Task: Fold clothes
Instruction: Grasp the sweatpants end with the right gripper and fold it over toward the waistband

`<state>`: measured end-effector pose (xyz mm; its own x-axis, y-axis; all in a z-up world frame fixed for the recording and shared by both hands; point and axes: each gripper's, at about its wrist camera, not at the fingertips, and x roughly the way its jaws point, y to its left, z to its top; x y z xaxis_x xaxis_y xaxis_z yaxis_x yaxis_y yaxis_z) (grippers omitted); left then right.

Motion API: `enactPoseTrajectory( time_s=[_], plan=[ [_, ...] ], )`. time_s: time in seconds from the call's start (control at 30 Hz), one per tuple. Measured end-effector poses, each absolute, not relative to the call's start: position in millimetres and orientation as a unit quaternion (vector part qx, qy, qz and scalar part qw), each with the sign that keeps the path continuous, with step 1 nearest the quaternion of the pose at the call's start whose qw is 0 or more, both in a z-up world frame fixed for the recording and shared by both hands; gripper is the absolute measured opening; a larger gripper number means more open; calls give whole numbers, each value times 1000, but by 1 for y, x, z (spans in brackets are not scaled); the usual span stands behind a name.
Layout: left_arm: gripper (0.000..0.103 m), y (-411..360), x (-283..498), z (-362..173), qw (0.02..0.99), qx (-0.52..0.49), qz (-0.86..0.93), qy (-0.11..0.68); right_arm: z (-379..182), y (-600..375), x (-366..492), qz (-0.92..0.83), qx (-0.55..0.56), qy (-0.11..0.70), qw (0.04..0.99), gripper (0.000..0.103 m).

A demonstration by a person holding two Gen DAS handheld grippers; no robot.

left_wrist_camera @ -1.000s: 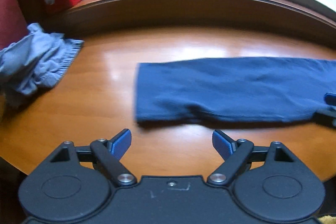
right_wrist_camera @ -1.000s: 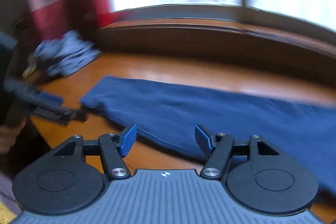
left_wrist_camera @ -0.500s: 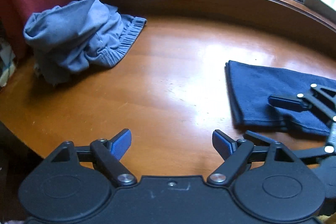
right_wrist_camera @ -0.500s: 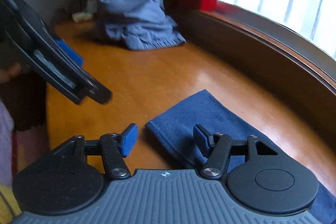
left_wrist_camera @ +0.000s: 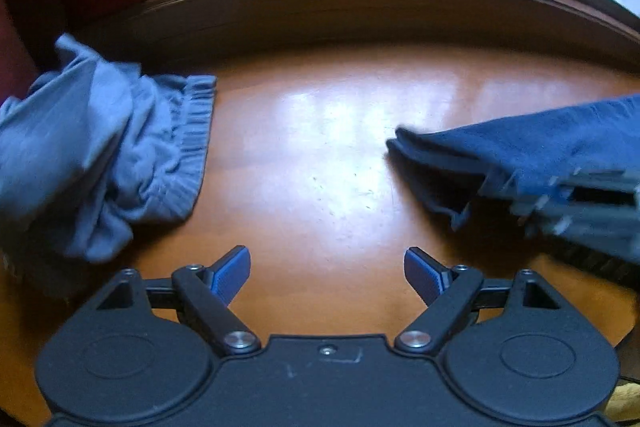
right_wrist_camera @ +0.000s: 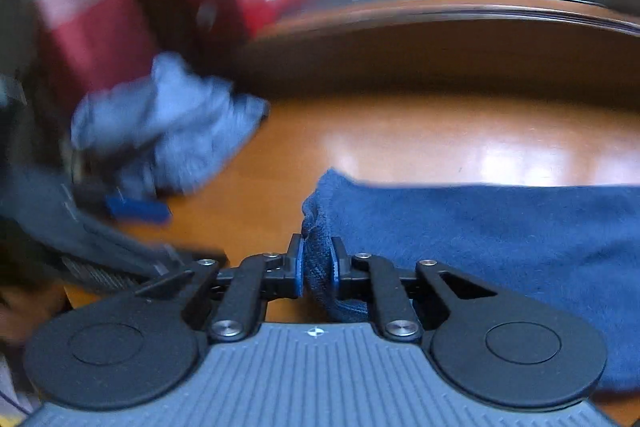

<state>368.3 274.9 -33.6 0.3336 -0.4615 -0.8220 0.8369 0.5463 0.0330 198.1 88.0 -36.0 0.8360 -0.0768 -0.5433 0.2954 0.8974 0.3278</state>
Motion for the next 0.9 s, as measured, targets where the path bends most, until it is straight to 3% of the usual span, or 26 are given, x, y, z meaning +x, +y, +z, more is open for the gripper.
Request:
enactPoseTrajectory(
  time_s=[0.27,0.57,0.67,0.73,0.9],
  plan=[
    [83,214,350,-18,732,274,-526,335,16,67,100,-260,229,127,929,13],
    [83,140,283,-7,658,311,-638,251,-56,18,55,-400,254,218,853,16],
    [83,130,270,-7,638,318,-659,238,-56,18,48,-408,267,216,846,28],
    [83,126,268,-10,629,321,-668,237,-46,23,42,-426,246,204,846,43],
    [83,116,257,-22,586,328,-692,265,-25,19,36,-429,217,192,855,44]
  ],
)
